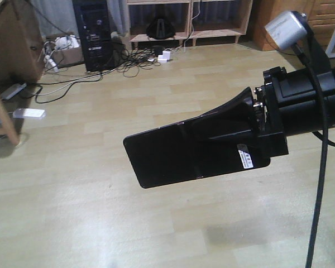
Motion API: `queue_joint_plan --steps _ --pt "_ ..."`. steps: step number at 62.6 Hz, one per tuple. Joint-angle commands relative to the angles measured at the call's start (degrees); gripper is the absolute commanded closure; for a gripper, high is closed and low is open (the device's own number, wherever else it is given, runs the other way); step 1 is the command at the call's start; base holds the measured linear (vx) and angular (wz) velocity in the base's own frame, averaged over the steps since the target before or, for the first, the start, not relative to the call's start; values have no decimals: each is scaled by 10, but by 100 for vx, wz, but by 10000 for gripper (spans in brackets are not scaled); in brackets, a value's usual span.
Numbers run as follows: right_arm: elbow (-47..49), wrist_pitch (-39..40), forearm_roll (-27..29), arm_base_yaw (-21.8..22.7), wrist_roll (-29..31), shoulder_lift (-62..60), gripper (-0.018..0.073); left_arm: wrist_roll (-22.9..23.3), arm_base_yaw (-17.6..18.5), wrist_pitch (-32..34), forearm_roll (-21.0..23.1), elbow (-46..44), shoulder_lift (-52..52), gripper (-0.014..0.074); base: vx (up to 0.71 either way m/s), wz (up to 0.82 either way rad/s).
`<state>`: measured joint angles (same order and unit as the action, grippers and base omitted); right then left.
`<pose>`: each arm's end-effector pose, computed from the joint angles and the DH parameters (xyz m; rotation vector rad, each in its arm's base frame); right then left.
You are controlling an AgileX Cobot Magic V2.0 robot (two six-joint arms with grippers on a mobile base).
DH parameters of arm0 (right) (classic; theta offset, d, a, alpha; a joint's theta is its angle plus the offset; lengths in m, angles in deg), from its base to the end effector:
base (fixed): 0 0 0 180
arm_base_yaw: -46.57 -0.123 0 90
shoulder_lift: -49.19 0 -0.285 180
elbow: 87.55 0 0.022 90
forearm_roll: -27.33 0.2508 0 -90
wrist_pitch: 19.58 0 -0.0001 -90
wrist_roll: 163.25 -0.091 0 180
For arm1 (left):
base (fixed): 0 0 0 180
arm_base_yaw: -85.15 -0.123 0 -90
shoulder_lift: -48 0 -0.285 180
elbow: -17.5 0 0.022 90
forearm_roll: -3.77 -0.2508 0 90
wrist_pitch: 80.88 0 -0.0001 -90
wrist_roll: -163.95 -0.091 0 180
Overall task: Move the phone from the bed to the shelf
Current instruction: 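Hold the phone raised while the base drives to the wooden shelf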
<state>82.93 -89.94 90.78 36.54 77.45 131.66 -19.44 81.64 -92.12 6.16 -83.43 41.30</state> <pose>0.2261 0.1179 0.3795 -1.0573 1.9336 1.0703 0.0557 0.0027 0.1855 -0.0303 1.6930 0.0527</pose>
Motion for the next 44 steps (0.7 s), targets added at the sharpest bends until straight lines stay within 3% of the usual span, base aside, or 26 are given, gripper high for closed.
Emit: queue_joint_plan --steps 1,44 --pt "14 -34 47 1 0 -17 561 0 0 40 5 4 5 595 45 -21" --pt "14 -34 47 1 0 -17 561 0 0 40 5 4 5 595 45 -14"
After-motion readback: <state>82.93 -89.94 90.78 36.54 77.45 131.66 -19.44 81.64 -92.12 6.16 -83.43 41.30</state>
